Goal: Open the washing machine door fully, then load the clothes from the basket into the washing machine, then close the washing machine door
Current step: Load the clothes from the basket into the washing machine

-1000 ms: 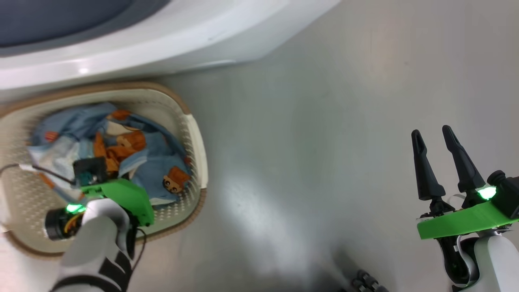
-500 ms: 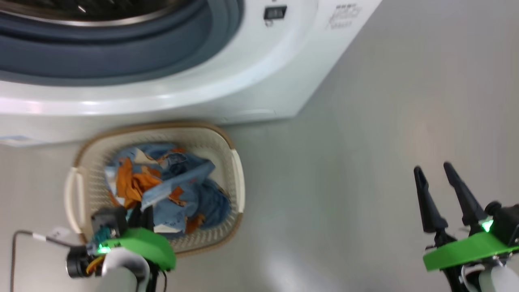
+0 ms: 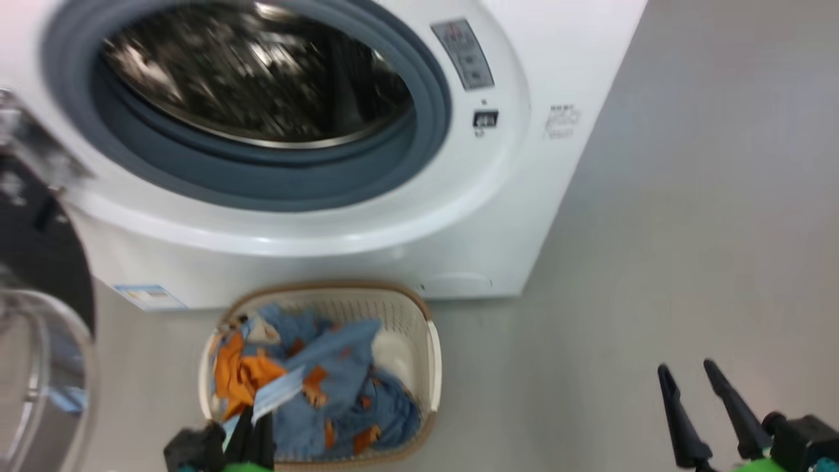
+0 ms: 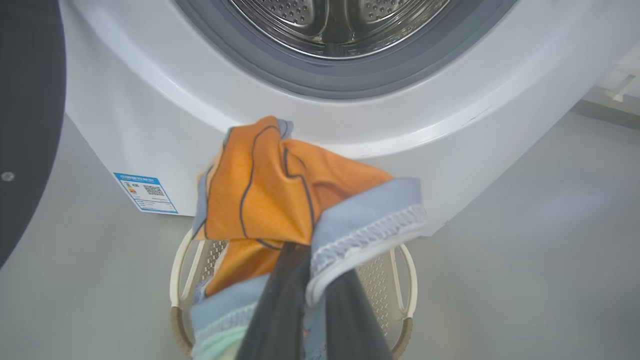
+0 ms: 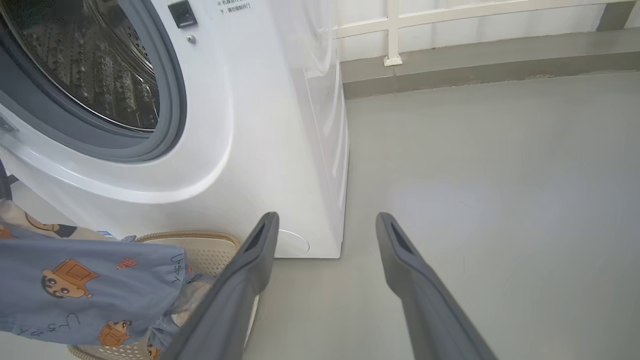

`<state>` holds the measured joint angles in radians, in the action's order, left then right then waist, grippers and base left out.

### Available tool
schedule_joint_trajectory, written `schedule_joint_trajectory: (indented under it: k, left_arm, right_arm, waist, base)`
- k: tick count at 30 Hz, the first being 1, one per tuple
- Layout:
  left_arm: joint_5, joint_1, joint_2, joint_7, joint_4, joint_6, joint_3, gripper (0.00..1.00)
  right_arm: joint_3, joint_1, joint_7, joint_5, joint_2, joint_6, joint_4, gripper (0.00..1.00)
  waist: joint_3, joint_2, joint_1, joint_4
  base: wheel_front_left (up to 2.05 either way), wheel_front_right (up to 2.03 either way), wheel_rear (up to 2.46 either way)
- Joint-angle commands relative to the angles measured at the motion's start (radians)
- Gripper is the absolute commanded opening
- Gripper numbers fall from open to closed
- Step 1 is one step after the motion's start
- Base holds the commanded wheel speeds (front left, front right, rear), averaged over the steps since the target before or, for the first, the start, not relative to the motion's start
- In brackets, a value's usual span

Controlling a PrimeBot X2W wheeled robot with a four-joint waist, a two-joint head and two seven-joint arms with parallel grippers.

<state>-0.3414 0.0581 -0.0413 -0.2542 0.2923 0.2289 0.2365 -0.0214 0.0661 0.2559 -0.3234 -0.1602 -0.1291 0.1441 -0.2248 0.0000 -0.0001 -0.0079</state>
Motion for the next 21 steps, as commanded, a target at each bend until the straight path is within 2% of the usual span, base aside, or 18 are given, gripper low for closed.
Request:
schedule_joint_trajectory:
  k: [1,8,21]
  left_arm:
    - [0.003,-0.031,-0.009,-0.008,-0.051,0.007,-0.044,0.0]
    - [0.016,-0.11,-0.009,-0.008,-0.141,0.006,-0.072,0.0]
    - [0.052,-0.179,-0.009,-0.008,-0.266,0.007,-0.101,0.0]
  right_arm:
    - [0.006,0.029,0.006,0.022,0.001,-0.002,-0.021,1.0]
    - [0.01,0.077,0.006,0.057,0.033,-0.002,-0.017,1.0]
    - [-0.022,0.114,0.006,0.103,0.051,-0.002,-0.038,1.0]
  waist:
    - [0.134,0.0,0.0001,0.067]
    - [0.177,0.0,0.0001,0.064]
    - [0.22,0.0,0.0001,0.056]
  base:
    - [0.0,0.0,0.0]
    - [0.0,0.0,0.0]
    - [0.0,0.0,0.0]
